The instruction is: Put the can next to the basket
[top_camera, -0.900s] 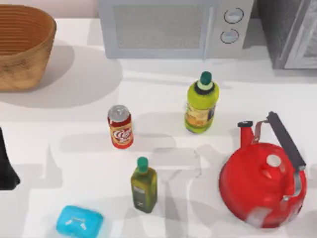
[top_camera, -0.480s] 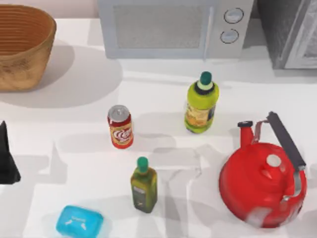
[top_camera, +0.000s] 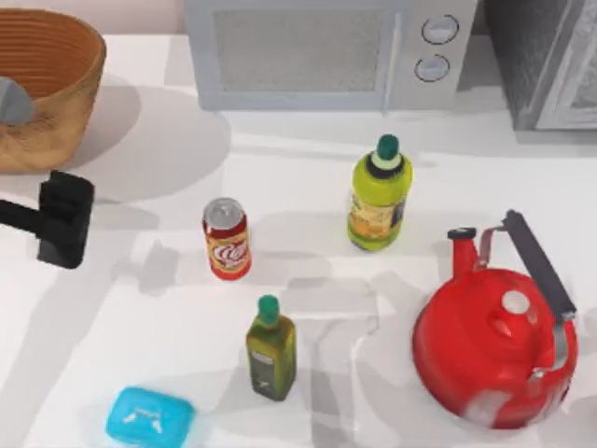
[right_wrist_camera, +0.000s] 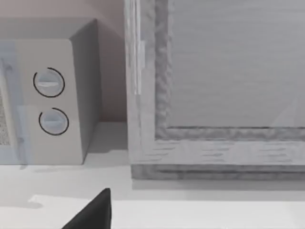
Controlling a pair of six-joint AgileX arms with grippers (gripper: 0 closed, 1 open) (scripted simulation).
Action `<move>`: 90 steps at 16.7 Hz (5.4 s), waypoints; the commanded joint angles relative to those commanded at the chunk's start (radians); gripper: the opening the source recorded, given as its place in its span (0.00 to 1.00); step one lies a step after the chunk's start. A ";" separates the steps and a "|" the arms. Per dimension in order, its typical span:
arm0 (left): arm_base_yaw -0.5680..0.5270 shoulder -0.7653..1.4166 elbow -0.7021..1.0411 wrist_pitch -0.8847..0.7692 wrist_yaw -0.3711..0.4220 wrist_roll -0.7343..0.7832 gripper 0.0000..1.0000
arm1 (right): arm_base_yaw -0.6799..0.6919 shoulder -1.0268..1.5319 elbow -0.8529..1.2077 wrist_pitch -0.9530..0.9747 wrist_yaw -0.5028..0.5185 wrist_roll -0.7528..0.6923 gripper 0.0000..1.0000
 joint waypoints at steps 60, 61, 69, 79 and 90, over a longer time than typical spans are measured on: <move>-0.213 1.194 0.866 -0.546 0.019 0.228 0.00 | 0.000 0.000 0.000 0.000 0.000 0.000 1.00; -0.169 1.170 0.864 -0.563 0.028 0.255 0.00 | 0.000 0.000 0.000 0.000 0.000 0.000 1.00; 0.386 1.033 0.795 -0.625 0.025 0.372 0.00 | 0.000 0.000 0.000 0.000 0.000 0.000 1.00; 0.610 1.111 0.738 -0.517 -0.008 0.285 0.00 | 0.000 0.000 0.000 0.000 0.000 0.000 1.00; 0.614 1.121 0.715 -0.486 -0.008 0.282 0.15 | 0.000 0.000 0.000 0.000 0.000 0.000 1.00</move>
